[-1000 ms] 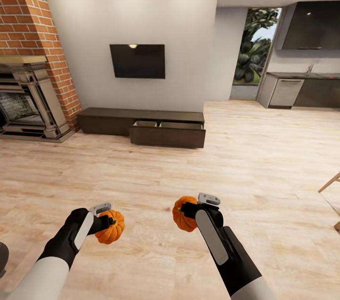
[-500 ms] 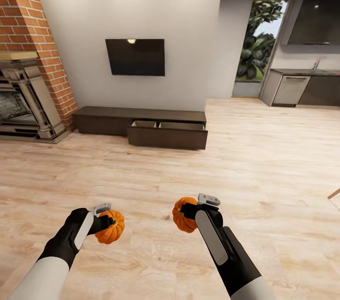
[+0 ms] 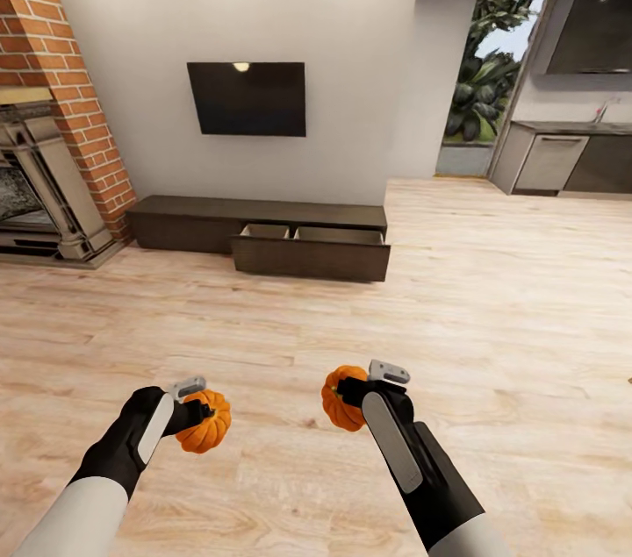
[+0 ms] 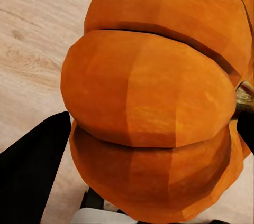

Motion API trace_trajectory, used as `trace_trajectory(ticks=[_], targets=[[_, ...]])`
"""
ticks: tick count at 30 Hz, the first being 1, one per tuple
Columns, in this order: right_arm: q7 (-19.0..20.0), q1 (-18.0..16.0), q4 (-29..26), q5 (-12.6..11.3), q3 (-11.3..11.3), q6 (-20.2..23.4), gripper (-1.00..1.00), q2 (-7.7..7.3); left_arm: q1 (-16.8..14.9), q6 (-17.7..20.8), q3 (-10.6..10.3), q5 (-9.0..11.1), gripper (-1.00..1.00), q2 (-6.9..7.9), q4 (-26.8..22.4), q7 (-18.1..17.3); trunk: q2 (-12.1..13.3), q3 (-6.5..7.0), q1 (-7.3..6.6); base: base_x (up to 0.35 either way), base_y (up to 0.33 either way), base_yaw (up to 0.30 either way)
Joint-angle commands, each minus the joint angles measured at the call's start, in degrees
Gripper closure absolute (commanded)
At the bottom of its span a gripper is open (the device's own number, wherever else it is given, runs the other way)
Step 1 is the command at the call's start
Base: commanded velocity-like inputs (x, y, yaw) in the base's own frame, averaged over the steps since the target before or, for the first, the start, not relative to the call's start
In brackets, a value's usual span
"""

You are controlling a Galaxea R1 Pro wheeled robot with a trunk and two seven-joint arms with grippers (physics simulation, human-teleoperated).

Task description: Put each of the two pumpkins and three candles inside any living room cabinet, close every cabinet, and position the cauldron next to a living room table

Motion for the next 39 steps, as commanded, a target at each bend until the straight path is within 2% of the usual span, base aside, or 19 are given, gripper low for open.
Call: trace_trajectory(ticks=[1,39], targets=[[-0.5,-0.1,-0.1,-0.5,0.1,-0.1,1.00,0.02,0.0,0.2,0.0,0.7,1.00,0.00,-0.1,0.5,-0.1,-0.17,0.04,0.344,0.000,0.000],[-0.5,-0.1,1.0,-0.5,0.1,-0.7,1.00,0.05,0.0,0.1,0.0,0.7,1.00,0.00,0.0,0.5,-0.1,-3.71,0.04,0.344,0.000,0.000]])
